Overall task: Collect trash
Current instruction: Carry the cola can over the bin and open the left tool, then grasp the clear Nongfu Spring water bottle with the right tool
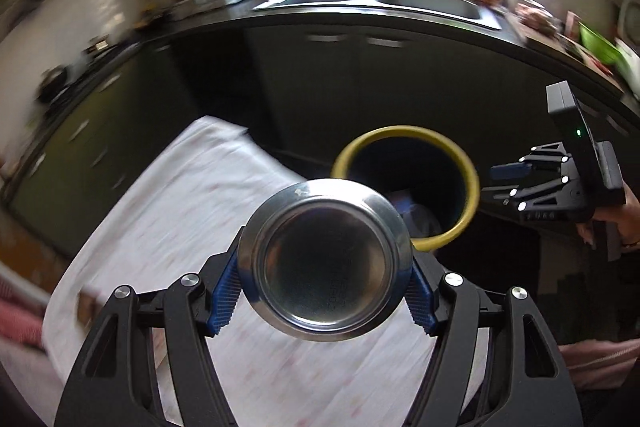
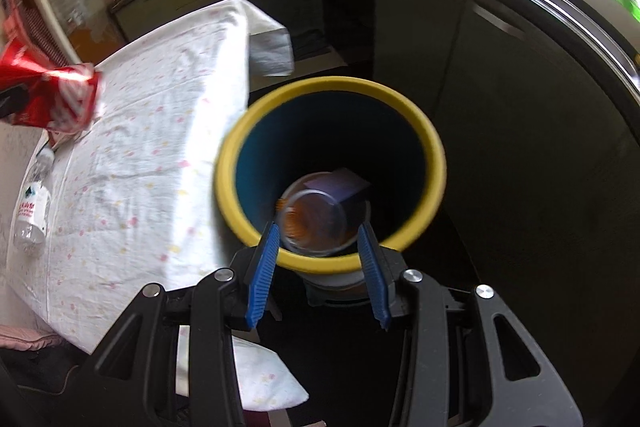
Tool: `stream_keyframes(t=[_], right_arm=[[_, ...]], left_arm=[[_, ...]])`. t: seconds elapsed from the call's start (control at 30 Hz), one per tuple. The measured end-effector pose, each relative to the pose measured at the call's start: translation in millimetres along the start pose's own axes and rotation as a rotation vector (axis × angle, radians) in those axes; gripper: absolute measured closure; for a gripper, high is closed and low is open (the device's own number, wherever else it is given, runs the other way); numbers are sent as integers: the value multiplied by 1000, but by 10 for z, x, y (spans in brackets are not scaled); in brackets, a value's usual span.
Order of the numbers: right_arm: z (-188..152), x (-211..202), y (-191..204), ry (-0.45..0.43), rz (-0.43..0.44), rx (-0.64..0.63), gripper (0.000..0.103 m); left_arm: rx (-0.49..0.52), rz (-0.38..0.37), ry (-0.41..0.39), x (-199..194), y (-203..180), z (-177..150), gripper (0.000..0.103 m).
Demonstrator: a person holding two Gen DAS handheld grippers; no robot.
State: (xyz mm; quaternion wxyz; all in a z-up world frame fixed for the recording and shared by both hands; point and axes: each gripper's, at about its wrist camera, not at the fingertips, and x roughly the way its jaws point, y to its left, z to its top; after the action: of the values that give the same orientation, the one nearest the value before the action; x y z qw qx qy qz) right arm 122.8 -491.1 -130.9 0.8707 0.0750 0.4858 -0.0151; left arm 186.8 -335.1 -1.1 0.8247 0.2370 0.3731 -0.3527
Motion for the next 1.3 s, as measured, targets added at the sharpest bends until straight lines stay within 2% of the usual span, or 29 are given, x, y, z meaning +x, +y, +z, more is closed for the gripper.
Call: stream_keyframes(t=[0.1,0.27,0.33,0.4,0.5,0.57,0.7,0.87,0.97,1.07,1.3], right_arm=[[-42,-28,-146,-1,-11,31,64],[-109,6,-314,11,-18,67,64],[-135,32,-350,16,-15,75,64],[-155,53,-372,21,-11,80,64],[-156,89,-389,24,-3,81,64],[-151,123,-392,25,2,82,64],[-154,165,-359,26,15,80,64],[-121,244,-206,38,41,59,64],[-84,305,-56,51,62,35,61],[-42,366,193,69,82,-16,60],[281,380,1140,63,157,-189,60]], left_arm=[[50,-64,32,383,-254,309,35],[95,-142,129,1090,-572,685,35],[106,-153,159,1360,-661,768,34],[112,-130,165,1518,-710,821,26],[109,-110,153,1558,-740,858,24],[99,-117,135,1455,-720,848,23],[85,-86,61,967,-535,684,19],[-10,-66,-3,366,-219,357,14],[-103,-37,-45,-7,36,60,11],[-198,24,-98,-381,316,-333,8],[-417,181,-128,-1055,900,-1499,6]])
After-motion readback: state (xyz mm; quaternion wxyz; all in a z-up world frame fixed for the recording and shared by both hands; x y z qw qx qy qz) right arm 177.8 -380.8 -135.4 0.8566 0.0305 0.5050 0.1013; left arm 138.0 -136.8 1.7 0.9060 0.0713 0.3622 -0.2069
